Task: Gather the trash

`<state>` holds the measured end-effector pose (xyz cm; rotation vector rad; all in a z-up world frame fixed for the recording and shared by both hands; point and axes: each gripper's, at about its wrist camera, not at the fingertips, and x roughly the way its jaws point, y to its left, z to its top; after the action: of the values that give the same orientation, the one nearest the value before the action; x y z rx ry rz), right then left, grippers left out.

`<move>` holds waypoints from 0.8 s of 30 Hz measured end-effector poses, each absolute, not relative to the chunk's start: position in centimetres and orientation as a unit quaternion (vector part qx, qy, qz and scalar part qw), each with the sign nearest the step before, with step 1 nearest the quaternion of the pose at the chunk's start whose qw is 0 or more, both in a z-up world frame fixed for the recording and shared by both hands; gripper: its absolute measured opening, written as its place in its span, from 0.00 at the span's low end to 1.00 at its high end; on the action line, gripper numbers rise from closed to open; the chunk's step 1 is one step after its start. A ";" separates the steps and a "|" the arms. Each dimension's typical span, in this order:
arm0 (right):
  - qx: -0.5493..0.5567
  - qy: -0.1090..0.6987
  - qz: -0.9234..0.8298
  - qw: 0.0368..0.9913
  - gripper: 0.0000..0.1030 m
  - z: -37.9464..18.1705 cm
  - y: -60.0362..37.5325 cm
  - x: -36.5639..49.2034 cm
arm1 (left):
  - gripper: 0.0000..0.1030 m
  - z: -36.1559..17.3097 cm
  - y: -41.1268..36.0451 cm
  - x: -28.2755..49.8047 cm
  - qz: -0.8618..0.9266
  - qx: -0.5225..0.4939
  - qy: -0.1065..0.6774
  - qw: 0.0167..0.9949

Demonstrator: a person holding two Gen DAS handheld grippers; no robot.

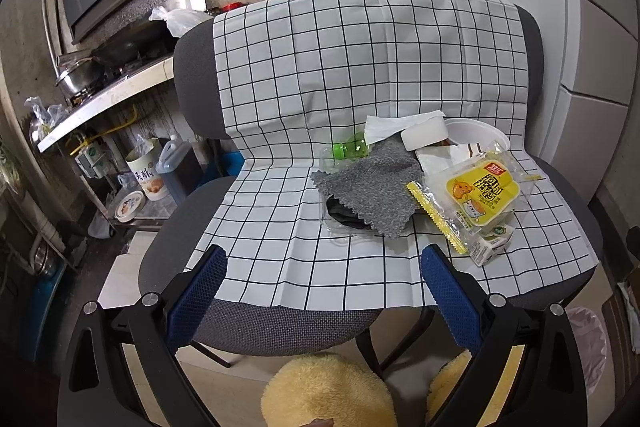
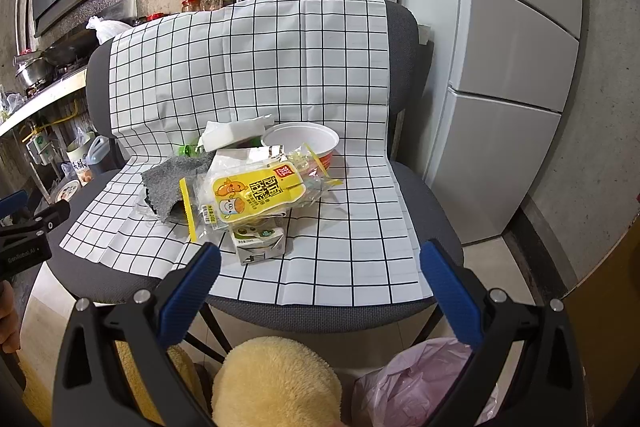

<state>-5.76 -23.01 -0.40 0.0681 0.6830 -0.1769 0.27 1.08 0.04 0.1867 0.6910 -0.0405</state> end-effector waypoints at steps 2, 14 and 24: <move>0.034 0.335 -0.086 0.938 0.94 -0.3 -23.1 -5.8 | 0.94 0.0 1.1 0.3 -0.019 0.091 0.339 0.936; 0.034 0.335 -0.085 0.938 0.94 -0.3 -23.1 -5.7 | 0.94 -0.1 1.2 0.3 -0.016 0.091 0.339 0.936; 0.035 0.335 -0.087 0.938 0.94 -0.2 -23.2 -5.7 | 0.94 0.0 1.2 0.4 -0.014 0.091 0.339 0.936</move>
<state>-5.72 -23.18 -0.24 0.0712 0.6842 -0.1775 0.35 1.21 -0.04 0.1862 0.6920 -0.0292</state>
